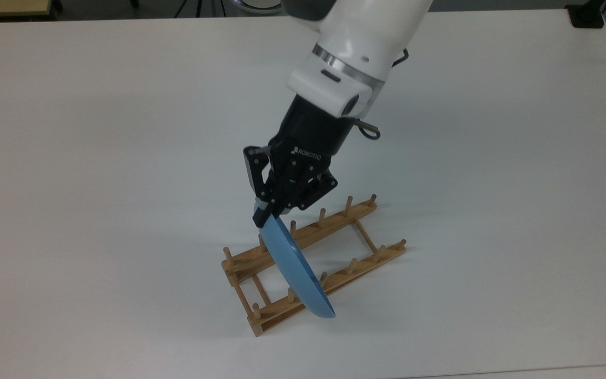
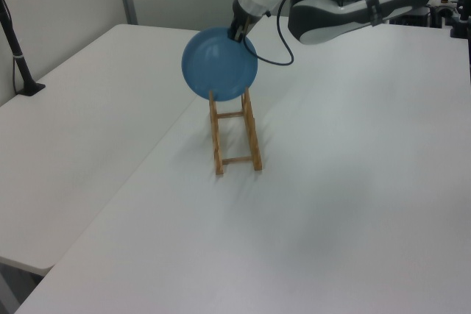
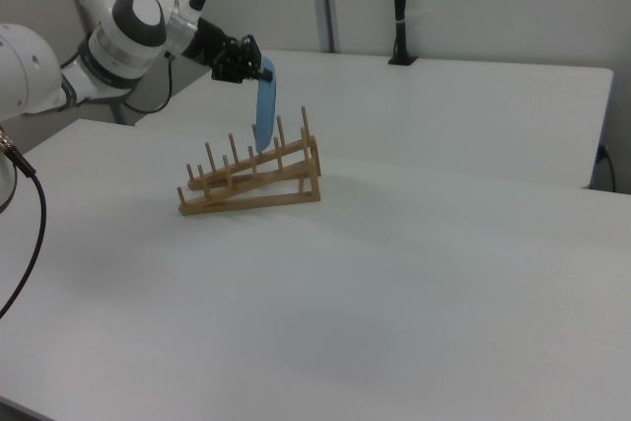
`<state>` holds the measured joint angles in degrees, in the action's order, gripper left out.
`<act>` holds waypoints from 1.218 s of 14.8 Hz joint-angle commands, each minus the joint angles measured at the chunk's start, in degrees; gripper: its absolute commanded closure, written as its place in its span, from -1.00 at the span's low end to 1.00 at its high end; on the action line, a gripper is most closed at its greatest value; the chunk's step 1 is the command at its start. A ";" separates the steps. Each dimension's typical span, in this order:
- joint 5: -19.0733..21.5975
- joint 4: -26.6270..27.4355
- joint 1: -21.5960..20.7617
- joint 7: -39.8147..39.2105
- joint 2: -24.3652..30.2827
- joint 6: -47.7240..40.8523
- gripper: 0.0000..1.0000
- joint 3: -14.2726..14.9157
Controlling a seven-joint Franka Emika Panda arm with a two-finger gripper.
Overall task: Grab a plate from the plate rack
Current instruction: 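Lift the blue plate up out of the rack slots and away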
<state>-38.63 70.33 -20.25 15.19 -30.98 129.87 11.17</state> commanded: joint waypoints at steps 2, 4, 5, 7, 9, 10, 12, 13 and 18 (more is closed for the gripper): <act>-0.22 1.04 0.03 1.25 6.35 0.12 1.00 0.87; 4.85 2.09 3.44 1.42 10.31 0.20 1.00 0.09; 10.97 3.23 5.11 1.25 11.89 0.12 1.00 -0.09; 23.81 5.25 8.71 0.11 15.14 -0.58 1.00 -0.01; 33.40 8.94 12.23 -2.26 17.78 -2.77 1.00 -0.01; 40.76 9.47 15.03 -4.62 17.88 -7.74 1.00 0.25; 50.89 10.00 19.61 -9.89 17.36 -15.14 1.00 0.61; 55.29 11.83 22.15 -13.14 17.36 -18.05 1.00 0.78; 61.84 20.27 29.20 -28.79 15.26 -21.95 1.00 1.14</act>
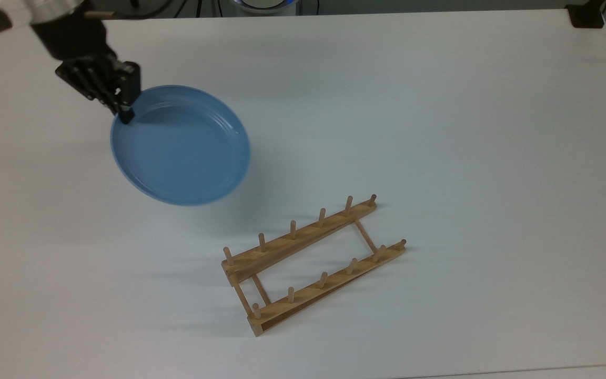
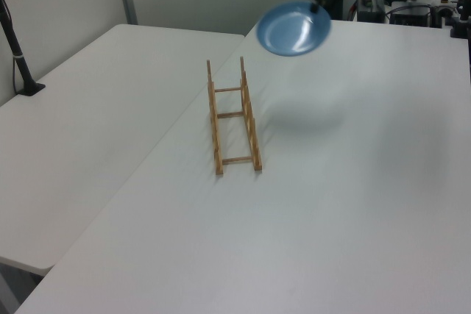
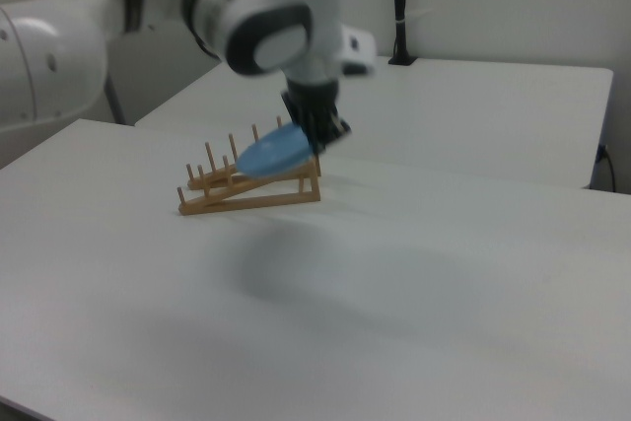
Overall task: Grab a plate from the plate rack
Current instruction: 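Lift the blue plate up out of the rack slots and away, then lower the blue plate flat onto the table beside the rack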
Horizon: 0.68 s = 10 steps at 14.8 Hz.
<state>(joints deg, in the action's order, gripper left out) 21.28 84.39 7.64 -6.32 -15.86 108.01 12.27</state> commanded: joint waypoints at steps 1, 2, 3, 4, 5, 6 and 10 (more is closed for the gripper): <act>1.83 7.01 2.02 -9.57 -1.00 0.36 1.00 0.12; 1.83 7.02 2.72 -11.68 -2.40 0.62 1.00 0.47; 1.83 7.10 2.90 -13.44 -3.72 1.15 1.00 1.08; 1.83 7.10 2.82 -14.76 -4.87 1.85 1.00 1.43; 1.75 7.37 2.82 -15.56 -6.01 3.16 1.00 1.61; 1.74 7.98 2.82 -16.09 -7.15 4.65 1.00 1.61; 1.66 9.12 2.64 -18.72 -11.11 9.68 0.98 1.70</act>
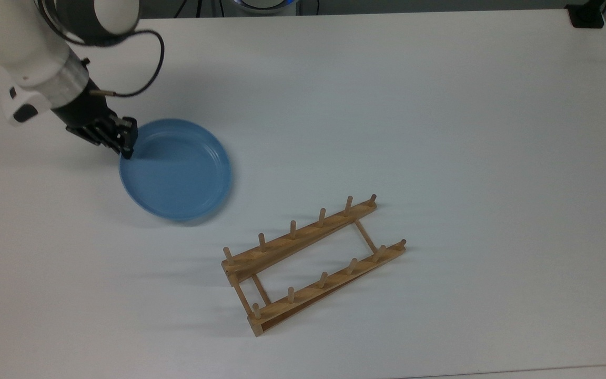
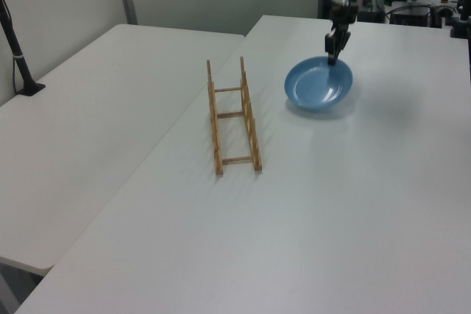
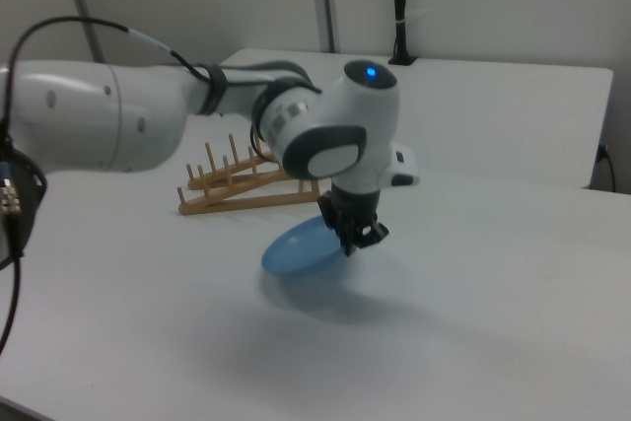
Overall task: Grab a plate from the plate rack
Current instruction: 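Lower the blue plate flat onto the table beside the rack, then open the gripper, release the plate, and raise the gripper away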
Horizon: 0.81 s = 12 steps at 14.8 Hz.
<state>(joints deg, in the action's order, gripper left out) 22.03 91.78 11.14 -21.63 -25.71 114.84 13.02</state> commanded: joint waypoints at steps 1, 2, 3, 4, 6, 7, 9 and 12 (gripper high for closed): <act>0.91 1.83 -0.86 -4.20 -1.79 3.46 0.98 0.87; 0.91 2.09 -0.77 -4.64 -2.23 4.25 0.97 0.96; 0.91 2.44 -0.60 -5.43 -2.32 4.60 0.93 1.05; 0.91 2.70 -0.51 -7.09 -2.33 4.61 0.80 1.74; 0.91 3.41 -0.59 -9.47 -2.24 4.52 0.06 3.24; 0.83 3.41 -0.59 -9.48 -2.24 4.52 -0.19 3.33; 0.65 3.41 -0.68 -9.22 -2.15 4.43 -0.51 3.59; 0.04 3.32 -1.12 -8.52 -1.28 4.25 -0.81 3.68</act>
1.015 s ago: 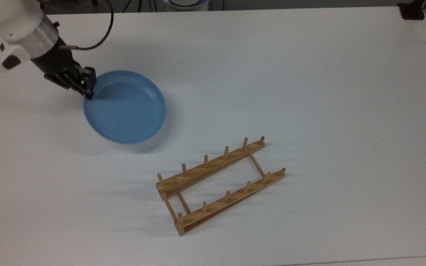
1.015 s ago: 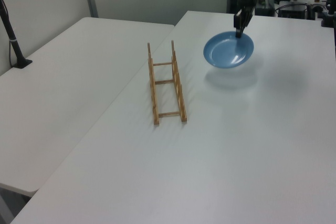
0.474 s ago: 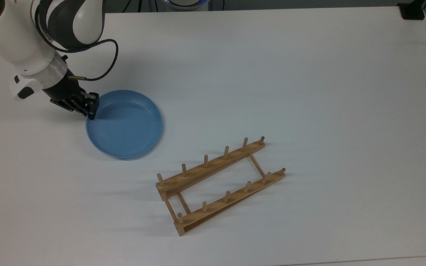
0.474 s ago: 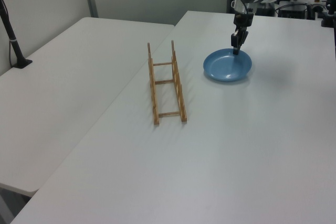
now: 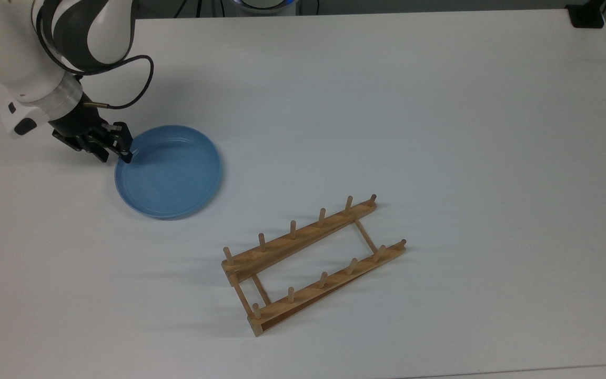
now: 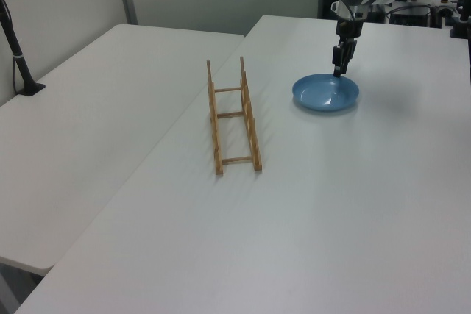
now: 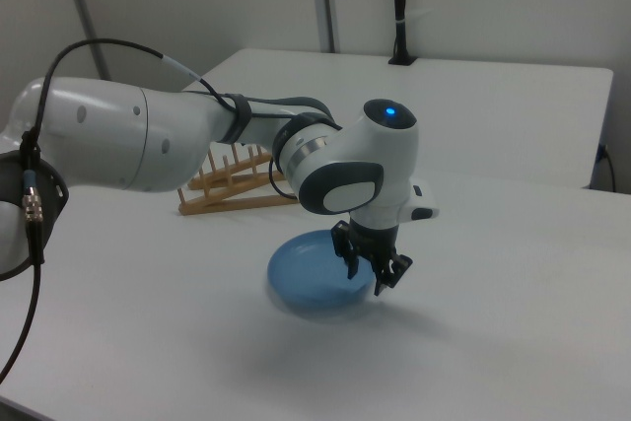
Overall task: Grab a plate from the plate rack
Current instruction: 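Open the gripper, release the plate, and raise the gripper away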
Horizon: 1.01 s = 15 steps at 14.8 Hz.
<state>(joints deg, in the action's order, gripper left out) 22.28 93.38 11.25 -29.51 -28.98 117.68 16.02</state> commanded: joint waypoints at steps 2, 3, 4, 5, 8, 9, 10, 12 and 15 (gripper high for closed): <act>-1.53 1.36 -2.62 2.85 3.92 1.32 -1.00 0.68; -3.19 1.28 -3.94 6.27 5.50 1.24 -1.00 0.68; -5.73 1.27 -5.52 10.13 7.43 0.63 -1.00 0.42; -9.24 1.27 -7.01 14.52 9.54 -0.77 -1.00 0.16; -16.81 1.19 -9.92 23.77 15.78 -7.53 -1.00 -3.25; -18.05 1.19 -10.28 25.45 17.63 -9.29 -1.00 -4.84; -18.67 1.19 -10.28 26.33 19.47 -11.31 -1.00 -6.16; -19.55 1.19 -10.28 26.52 23.08 -15.79 -1.00 -8.97; -20.52 1.27 -10.54 26.60 26.86 -22.66 -1.00 -12.58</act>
<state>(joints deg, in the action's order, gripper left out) 3.31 92.17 0.63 -3.74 -6.83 99.54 6.65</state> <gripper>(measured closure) 0.000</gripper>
